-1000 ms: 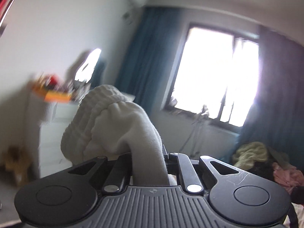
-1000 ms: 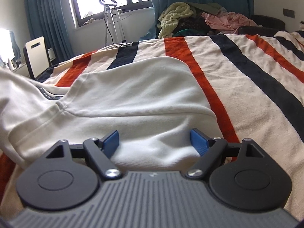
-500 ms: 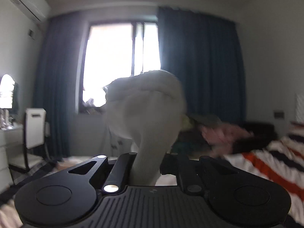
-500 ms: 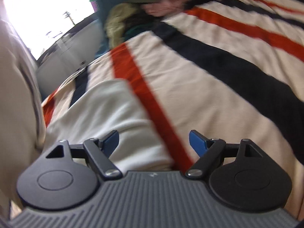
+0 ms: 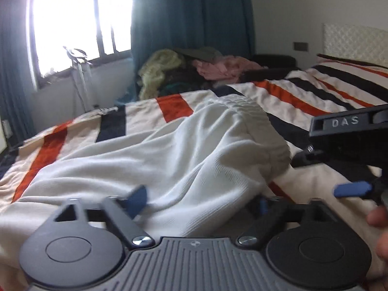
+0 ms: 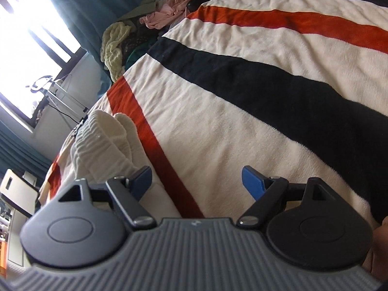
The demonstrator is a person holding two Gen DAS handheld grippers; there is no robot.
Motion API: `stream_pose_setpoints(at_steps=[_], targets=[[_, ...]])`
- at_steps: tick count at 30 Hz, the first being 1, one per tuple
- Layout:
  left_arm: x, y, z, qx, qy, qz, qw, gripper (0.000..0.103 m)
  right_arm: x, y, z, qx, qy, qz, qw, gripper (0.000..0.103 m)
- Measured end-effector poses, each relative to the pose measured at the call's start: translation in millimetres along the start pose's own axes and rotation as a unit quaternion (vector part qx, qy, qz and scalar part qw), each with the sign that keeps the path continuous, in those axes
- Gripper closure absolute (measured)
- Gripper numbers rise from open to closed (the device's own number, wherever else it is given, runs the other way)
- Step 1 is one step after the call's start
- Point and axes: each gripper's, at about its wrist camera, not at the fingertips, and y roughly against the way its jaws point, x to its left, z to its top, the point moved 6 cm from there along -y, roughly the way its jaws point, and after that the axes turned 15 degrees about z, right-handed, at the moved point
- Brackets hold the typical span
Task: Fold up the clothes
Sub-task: 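Fold the lifted waistband over the pants and open the left tool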
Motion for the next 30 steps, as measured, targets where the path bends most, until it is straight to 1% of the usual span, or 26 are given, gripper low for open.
stream_pose_setpoints(at_steps=[2, 4, 6, 7, 9, 11, 13, 16, 19, 23, 26, 30], targets=[[21.5, 37.8, -11.0, 0.003, -0.005, -0.012, 0.9999, 0.011, 0.1, 4.8, 1.7, -0.011, -0.020, 0.024, 0.999, 0.020], [40.8, 61.6, -12.9, -0.001, -0.005, -0.015, 0.9999, 0.009, 0.8, 10.8, 4.3, -0.025, -0.042, 0.051, 0.997, 0.019], [64.1, 81.5, -11.4, -0.018, 0.001, 0.000, 0.9998, 0.006, 5.1, 19.7, 8.2, -0.051, -0.062, 0.088, 0.993, 0.018], [75.9, 91.4, -10.5, -0.027, 0.005, 0.008, 0.9996, 0.005, 8.0, 23.6, 9.8, -0.062, -0.069, 0.107, 0.990, 0.018], [91.5, 100.7, -9.7, -0.048, 0.014, 0.036, 0.9981, 0.004, 15.0, 28.7, 10.6, -0.071, -0.079, 0.142, 0.984, 0.018], [106.0, 107.5, -12.8, -0.057, 0.034, 0.060, 0.9960, 0.004, 22.0, 24.4, 7.1, -0.054, -0.078, 0.164, 0.982, 0.018], [115.0, 110.0, -17.6, -0.056, 0.049, 0.081, 0.9939, 0.004, 29.0, 18.6, 2.9, -0.033, -0.076, 0.185, 0.979, 0.018], [126.9, 112.8, -22.1, -0.051, 0.067, 0.103, 0.9911, 0.004, 32.3, 3.4, -9.2, 0.004, -0.078, 0.183, 0.980, 0.018], [136.0, 112.6, -24.0, -0.040, 0.084, 0.110, 0.9895, 0.004, 24.0, -15.5, -20.4, 0.030, -0.121, 0.183, 0.975, 0.019], [148.3, 103.6, -32.1, -0.009, 0.115, 0.114, 0.9868, 0.004, 21.7, -30.8, -27.3, 0.033, -0.151, 0.215, 0.964, 0.019], [155.4, 101.1, -34.8, -0.002, 0.125, 0.129, 0.9838, 0.004, 24.4, -38.6, -27.5, 0.033, -0.150, 0.225, 0.962, 0.018], [160.8, 98.3, -39.9, 0.009, 0.131, 0.137, 0.9818, 0.003, 27.8, -49.1, -27.8, 0.033, -0.149, 0.239, 0.959, 0.019]])
